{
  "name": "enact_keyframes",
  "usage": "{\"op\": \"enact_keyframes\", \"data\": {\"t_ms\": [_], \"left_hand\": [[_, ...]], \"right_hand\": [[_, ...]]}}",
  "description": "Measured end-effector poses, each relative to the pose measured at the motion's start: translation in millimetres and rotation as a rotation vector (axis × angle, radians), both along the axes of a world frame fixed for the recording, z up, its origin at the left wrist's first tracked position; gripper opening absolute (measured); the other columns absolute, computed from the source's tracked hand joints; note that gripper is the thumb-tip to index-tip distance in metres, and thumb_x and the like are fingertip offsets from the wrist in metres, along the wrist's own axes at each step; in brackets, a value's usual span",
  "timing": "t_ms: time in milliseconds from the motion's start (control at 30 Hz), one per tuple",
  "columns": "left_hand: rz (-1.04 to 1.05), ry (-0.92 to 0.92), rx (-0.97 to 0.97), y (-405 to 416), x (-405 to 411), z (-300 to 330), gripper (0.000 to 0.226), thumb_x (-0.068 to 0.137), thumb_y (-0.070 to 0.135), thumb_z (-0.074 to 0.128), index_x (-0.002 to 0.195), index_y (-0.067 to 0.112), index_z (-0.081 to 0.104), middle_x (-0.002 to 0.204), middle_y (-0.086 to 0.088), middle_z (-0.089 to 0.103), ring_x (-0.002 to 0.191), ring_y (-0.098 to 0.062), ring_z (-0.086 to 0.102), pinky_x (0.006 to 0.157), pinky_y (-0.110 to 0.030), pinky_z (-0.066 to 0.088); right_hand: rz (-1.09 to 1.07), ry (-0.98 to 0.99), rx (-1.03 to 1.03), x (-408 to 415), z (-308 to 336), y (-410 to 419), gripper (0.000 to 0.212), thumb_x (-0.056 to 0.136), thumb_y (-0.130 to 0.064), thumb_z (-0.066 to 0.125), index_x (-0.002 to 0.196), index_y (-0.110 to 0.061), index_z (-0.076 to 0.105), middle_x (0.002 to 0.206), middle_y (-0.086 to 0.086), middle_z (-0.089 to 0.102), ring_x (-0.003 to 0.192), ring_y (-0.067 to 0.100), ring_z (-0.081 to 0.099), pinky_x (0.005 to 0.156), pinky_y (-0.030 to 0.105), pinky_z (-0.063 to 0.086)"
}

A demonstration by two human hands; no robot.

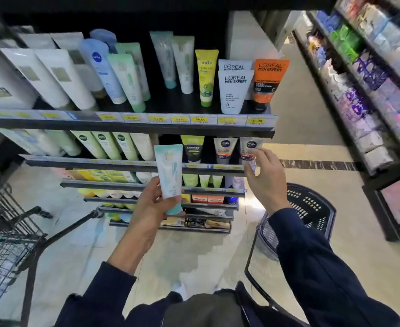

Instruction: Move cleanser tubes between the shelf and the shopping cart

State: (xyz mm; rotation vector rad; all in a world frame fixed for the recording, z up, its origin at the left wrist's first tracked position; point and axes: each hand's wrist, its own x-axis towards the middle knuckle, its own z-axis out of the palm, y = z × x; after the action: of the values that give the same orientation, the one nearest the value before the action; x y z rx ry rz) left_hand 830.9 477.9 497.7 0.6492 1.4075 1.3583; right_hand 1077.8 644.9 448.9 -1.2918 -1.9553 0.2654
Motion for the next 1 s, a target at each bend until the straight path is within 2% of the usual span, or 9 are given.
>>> {"op": "enact_keyframes", "data": {"t_ms": [100,267,333,433,567,667,767,867,1000], "left_hand": [[-0.009,0.0,0.051,5,-16,10,0.056,0.089,-0.006,0.069,0.139,0.016,0.055,0.124,-0.017,0.067,0.102,-0.032,0.073,0.075,-0.045,0.062],[-0.075,0.022,0.124,12,-37,32,0.066,0.081,0.007,0.08,0.139,0.03,0.056,0.126,-0.003,0.068,0.119,-0.035,0.065,0.092,-0.054,0.059],[-0.109,0.038,0.162,18,-44,40,0.065,0.085,0.003,0.078,0.14,0.028,0.055,0.129,-0.005,0.066,0.12,-0.034,0.064,0.09,-0.053,0.06],[-0.118,0.065,0.199,30,-51,54,0.062,0.088,-0.002,0.074,0.139,0.026,0.054,0.129,-0.004,0.067,0.116,-0.033,0.067,0.085,-0.045,0.062],[-0.13,0.105,0.231,51,-59,70,0.057,0.088,-0.001,0.076,0.132,0.028,0.055,0.129,-0.002,0.068,0.118,-0.028,0.067,0.092,-0.048,0.06],[-0.134,0.192,0.259,69,-66,79,0.061,0.088,0.001,0.077,0.14,0.02,0.051,0.129,0.0,0.07,0.116,-0.014,0.068,0.094,-0.032,0.058],[-0.129,0.251,0.275,85,-73,90,0.056,0.088,0.005,0.078,0.135,0.021,0.051,0.123,0.002,0.072,0.109,-0.008,0.07,0.086,-0.022,0.057],[-0.124,0.313,0.285,104,-79,97,0.053,0.087,0.007,0.079,0.13,0.024,0.052,0.12,0.008,0.071,0.11,-0.007,0.068,0.087,-0.024,0.058],[-0.076,0.441,0.299,134,-85,102,0.059,0.085,0.008,0.081,0.135,0.018,0.051,0.125,0.0,0.068,0.111,-0.012,0.066,0.089,-0.029,0.06]], "right_hand": [[0.077,-0.03,0.203,-29,35,-5,0.029,0.098,-0.021,0.069,0.123,-0.007,0.07,0.118,0.01,0.069,0.11,0.026,0.063,0.093,0.035,0.053],[0.109,-0.096,0.382,-76,81,18,0.031,0.102,-0.026,0.059,0.124,-0.007,0.07,0.118,0.011,0.067,0.112,0.029,0.061,0.097,0.037,0.05],[0.108,-0.146,0.391,-90,88,30,0.032,0.102,-0.026,0.059,0.125,-0.007,0.07,0.119,0.012,0.067,0.113,0.031,0.061,0.099,0.041,0.051],[0.115,-0.238,0.34,-102,90,44,0.035,0.103,-0.03,0.057,0.128,-0.009,0.068,0.119,0.012,0.067,0.112,0.034,0.061,0.096,0.045,0.051],[0.081,-0.3,0.319,-106,89,49,0.03,0.1,-0.026,0.064,0.123,-0.008,0.071,0.109,0.01,0.071,0.104,0.034,0.065,0.087,0.045,0.052],[0.063,-0.31,0.317,-108,84,47,0.024,0.097,-0.022,0.067,0.117,-0.01,0.075,0.105,0.008,0.072,0.098,0.033,0.066,0.082,0.042,0.049],[0.043,-0.325,0.322,-110,79,46,0.022,0.097,-0.022,0.068,0.115,-0.013,0.075,0.103,0.005,0.073,0.096,0.031,0.065,0.08,0.041,0.046],[0.038,-0.314,0.307,-111,78,46,0.022,0.098,-0.023,0.068,0.116,-0.014,0.075,0.104,0.004,0.073,0.098,0.03,0.064,0.082,0.041,0.044],[0.023,-0.28,0.289,-114,75,45,0.019,0.097,-0.02,0.069,0.114,-0.014,0.074,0.101,0.004,0.072,0.096,0.031,0.063,0.083,0.044,0.045]]}}
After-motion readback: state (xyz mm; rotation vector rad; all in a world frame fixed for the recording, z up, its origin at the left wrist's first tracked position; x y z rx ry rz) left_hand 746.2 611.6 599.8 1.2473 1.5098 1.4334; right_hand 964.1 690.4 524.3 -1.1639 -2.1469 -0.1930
